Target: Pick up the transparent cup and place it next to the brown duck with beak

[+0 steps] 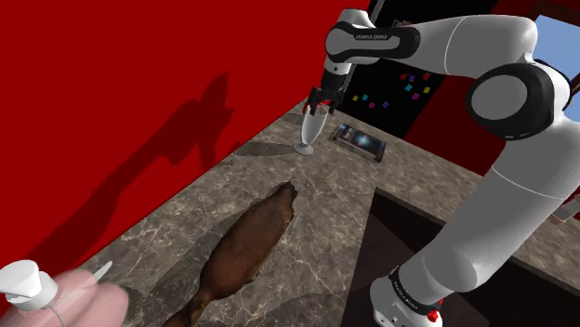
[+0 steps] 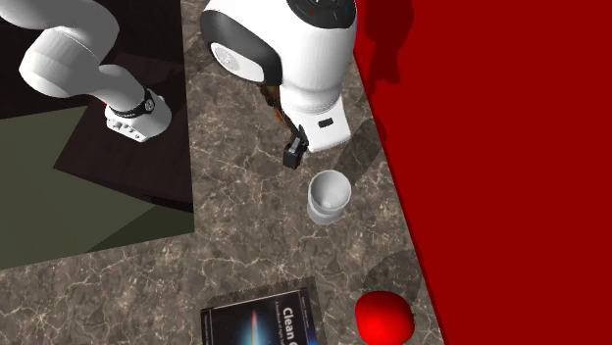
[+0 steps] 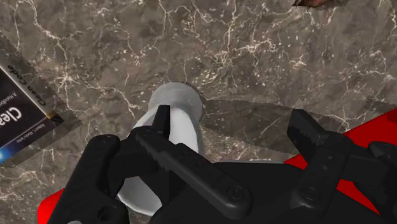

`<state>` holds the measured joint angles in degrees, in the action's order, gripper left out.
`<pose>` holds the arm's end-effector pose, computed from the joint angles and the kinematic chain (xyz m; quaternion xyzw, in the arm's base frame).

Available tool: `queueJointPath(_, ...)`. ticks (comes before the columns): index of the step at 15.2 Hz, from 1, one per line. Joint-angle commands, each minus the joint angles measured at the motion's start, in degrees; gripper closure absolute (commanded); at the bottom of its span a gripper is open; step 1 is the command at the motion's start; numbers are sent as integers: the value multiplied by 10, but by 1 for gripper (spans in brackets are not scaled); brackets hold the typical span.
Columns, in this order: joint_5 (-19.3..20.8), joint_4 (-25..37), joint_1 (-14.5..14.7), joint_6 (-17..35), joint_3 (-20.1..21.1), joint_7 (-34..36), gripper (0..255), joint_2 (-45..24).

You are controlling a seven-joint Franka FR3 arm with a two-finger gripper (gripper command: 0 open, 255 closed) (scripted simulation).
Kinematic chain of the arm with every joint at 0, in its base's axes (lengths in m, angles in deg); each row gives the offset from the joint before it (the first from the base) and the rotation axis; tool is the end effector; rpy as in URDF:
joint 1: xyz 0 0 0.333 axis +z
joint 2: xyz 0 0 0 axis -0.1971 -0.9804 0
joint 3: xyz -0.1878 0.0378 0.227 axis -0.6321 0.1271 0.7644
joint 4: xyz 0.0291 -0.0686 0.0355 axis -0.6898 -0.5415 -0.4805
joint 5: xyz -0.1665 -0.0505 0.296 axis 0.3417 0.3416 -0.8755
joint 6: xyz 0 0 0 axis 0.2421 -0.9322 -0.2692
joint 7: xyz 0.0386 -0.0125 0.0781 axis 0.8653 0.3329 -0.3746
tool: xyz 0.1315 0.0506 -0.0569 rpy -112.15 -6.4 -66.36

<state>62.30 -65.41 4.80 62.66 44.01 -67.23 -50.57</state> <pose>0.5466 -0.1019 0.4261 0.9960 -0.0839 -0.0297 0.0048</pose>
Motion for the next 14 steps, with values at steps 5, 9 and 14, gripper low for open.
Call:
queueJointPath(5,-16,184,-17,-29,-4,-18,0,-150)
queueJointPath(9,-19,211,-21,-24,-3,-21,0,-183)
queueJointPath(14,-20,173,-20,17,-3,-22,0,-186)
